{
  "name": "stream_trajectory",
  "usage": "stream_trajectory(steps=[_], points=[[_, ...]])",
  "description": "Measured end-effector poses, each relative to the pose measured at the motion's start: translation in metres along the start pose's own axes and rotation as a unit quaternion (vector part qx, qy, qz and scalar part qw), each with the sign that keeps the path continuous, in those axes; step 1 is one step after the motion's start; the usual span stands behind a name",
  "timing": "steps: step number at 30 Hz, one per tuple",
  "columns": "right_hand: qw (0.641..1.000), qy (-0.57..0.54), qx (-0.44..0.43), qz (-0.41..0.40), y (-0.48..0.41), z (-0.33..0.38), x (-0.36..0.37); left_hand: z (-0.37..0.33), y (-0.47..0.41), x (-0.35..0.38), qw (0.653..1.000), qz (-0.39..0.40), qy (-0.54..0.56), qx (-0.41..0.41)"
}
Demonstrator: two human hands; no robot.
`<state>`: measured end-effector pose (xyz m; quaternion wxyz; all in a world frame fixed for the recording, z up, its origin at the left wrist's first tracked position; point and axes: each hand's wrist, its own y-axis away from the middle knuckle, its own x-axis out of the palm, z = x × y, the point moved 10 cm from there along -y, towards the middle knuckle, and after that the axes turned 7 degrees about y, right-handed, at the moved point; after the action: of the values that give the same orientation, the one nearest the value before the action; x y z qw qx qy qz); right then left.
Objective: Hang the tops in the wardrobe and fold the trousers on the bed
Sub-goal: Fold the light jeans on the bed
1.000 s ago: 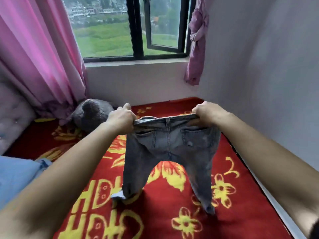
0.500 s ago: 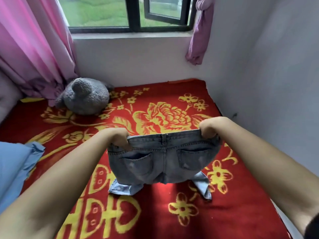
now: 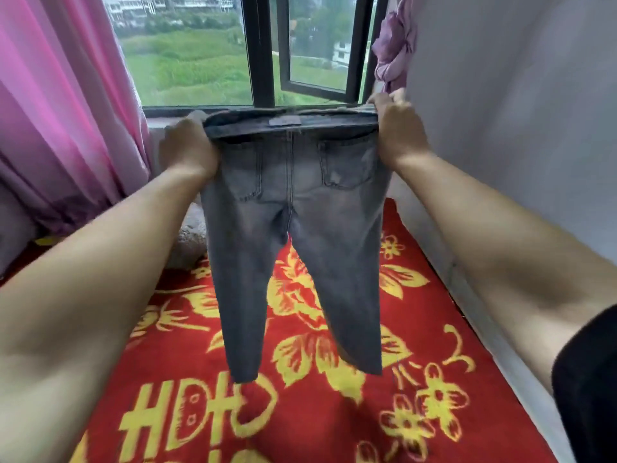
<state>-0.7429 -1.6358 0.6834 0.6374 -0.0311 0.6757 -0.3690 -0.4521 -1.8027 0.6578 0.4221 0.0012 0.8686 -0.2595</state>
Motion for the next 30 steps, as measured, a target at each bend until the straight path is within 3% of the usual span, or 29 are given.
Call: stream_trajectory(steps=[3, 6, 12, 17, 22, 24, 26, 30], points=[[0.999, -0.01, -0.002, -0.053, -0.015, 0.012, -0.047, -0.021, -0.009, -0.062, 0.993, -0.087, -0.003, 0.083], [0.997, -0.017, -0.013, -0.079, -0.006, 0.024, -0.07, -0.025, -0.001, -0.095, 0.984, -0.121, -0.007, 0.133], [0.998, -0.035, -0.042, -0.021, 0.068, 0.031, -0.015, 0.016, 0.081, -0.072, 0.976, -0.126, -0.065, 0.164], [0.988, -0.05, -0.064, 0.133, 0.204, 0.022, 0.103, 0.103, 0.201, 0.034, 0.98, 0.062, -0.14, 0.126], [0.938, 0.001, -0.115, 0.327, 0.383, 0.007, 0.227, 0.195, 0.382, 0.157, 0.921, 0.342, -0.178, 0.05], [0.907, 0.017, -0.14, 0.396, 0.458, -0.002, 0.272, 0.223, 0.454, 0.191, 0.894, 0.399, -0.202, 0.007], [0.896, 0.02, -0.138, 0.422, 0.508, -0.012, 0.29, 0.239, 0.5, 0.204, 0.894, 0.399, -0.201, -0.026], [0.856, 0.047, -0.173, 0.485, 0.623, -0.034, 0.333, 0.264, 0.604, 0.239, 0.857, 0.431, -0.277, -0.052]])
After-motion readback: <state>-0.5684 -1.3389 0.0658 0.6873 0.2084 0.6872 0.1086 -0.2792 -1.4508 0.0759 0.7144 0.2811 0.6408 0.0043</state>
